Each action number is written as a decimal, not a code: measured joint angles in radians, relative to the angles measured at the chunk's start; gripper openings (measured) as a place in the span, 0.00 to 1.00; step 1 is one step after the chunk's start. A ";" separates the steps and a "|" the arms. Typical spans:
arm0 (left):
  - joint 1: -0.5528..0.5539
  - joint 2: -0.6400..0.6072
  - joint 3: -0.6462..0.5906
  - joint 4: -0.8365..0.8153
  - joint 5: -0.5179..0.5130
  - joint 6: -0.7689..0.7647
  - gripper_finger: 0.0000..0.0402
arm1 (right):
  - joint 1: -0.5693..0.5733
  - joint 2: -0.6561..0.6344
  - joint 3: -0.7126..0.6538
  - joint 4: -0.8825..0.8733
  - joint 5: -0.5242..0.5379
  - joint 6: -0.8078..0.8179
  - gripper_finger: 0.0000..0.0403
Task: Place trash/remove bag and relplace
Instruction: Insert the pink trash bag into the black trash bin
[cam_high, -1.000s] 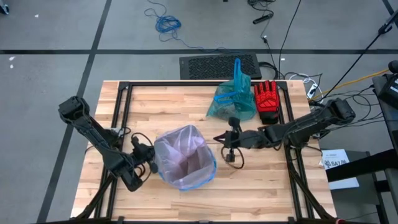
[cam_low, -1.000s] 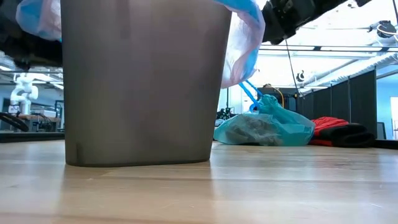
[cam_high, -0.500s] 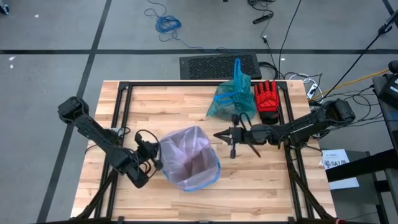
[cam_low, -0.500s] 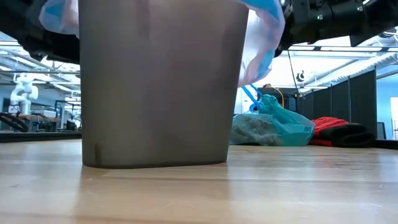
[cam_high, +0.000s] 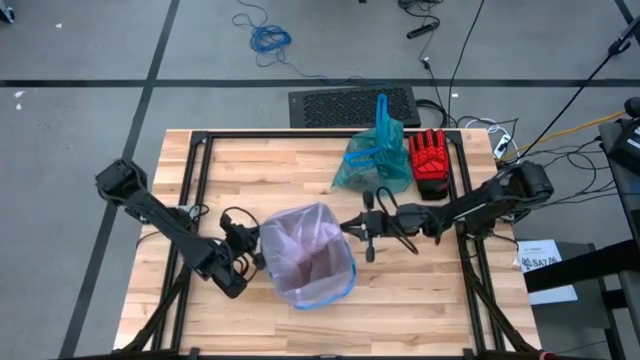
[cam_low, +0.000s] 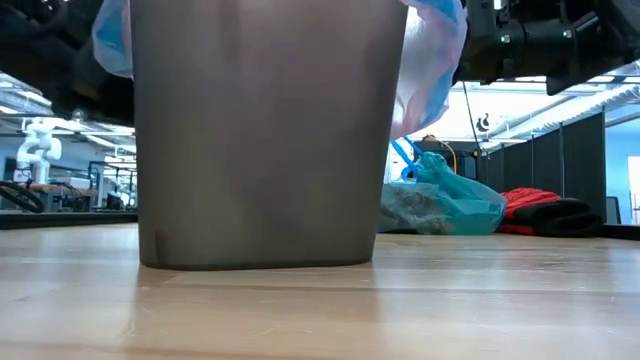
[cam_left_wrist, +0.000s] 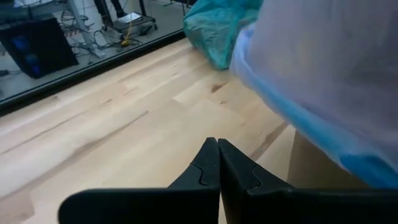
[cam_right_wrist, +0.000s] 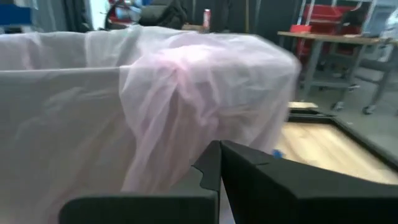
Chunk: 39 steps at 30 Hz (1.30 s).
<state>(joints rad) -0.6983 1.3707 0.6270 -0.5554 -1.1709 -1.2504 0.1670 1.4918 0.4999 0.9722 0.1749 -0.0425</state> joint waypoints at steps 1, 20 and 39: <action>0.003 0.017 0.000 0.017 0.000 0.000 0.00 | 0.003 0.013 0.000 0.013 -0.012 0.012 0.00; -0.145 0.082 0.206 -0.289 0.119 -0.015 0.00 | 0.089 0.058 0.000 -0.007 0.064 0.047 0.00; -0.251 0.065 0.272 -0.431 -0.067 -0.121 0.00 | 0.088 0.058 0.000 0.013 0.065 0.049 0.00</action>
<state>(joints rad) -0.9497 1.4357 0.8992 -0.9867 -1.2384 -1.3714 0.2546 1.5494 0.4995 0.9857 0.2401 0.0067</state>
